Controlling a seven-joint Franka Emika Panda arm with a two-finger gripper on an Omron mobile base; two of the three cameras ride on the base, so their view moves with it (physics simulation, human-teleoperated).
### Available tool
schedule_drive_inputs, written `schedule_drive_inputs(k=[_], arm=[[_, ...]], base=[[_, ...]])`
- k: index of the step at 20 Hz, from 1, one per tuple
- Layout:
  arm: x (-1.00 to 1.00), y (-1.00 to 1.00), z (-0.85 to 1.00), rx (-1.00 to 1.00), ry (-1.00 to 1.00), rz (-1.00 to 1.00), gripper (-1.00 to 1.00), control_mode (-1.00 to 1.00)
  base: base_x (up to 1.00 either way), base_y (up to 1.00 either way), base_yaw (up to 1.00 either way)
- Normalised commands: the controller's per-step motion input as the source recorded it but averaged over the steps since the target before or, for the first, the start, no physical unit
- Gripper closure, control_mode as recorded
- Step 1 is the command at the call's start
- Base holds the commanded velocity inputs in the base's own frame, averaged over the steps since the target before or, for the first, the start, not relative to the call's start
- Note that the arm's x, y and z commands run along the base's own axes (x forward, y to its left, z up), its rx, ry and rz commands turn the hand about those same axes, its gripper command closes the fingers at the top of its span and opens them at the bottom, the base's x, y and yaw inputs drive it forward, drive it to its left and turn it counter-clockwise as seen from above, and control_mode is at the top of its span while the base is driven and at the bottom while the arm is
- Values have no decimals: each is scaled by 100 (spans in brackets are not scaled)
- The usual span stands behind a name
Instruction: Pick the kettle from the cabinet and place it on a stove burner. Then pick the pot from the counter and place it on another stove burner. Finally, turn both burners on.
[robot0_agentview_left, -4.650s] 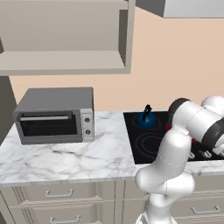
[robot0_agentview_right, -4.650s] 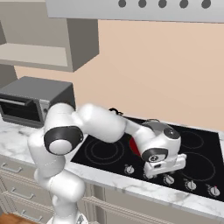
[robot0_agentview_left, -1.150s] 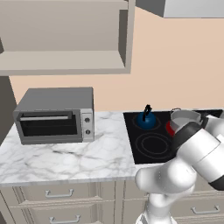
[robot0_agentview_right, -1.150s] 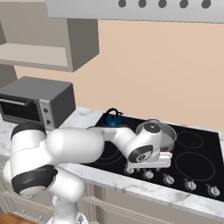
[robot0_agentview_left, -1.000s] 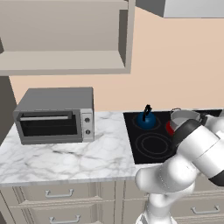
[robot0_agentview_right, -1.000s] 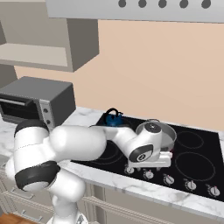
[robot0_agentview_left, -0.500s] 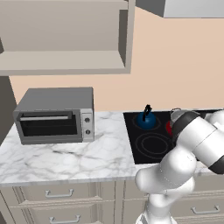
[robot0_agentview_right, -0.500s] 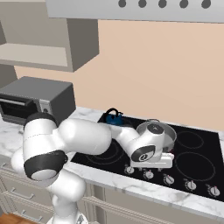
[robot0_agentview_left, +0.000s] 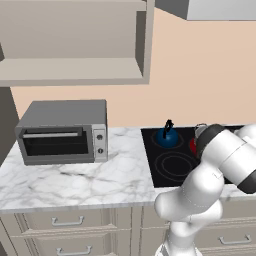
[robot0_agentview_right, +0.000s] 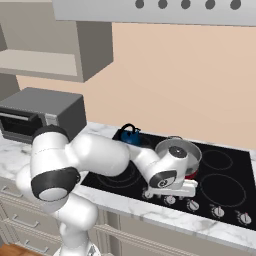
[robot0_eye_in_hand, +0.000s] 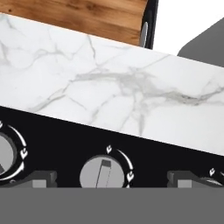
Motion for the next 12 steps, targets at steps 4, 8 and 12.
schedule_drive_inputs(k=[4, 8, 12], arm=[[0, 23, -25, 0, 0, -6, -100, -100], [0, 12, -19, 0, 0, -7, -100, -100], [5, 7, -14, 0, 0, -5, -100, -100]], base=[[0, 0, 0], [0, 0, 0], [0, 0, 0]])
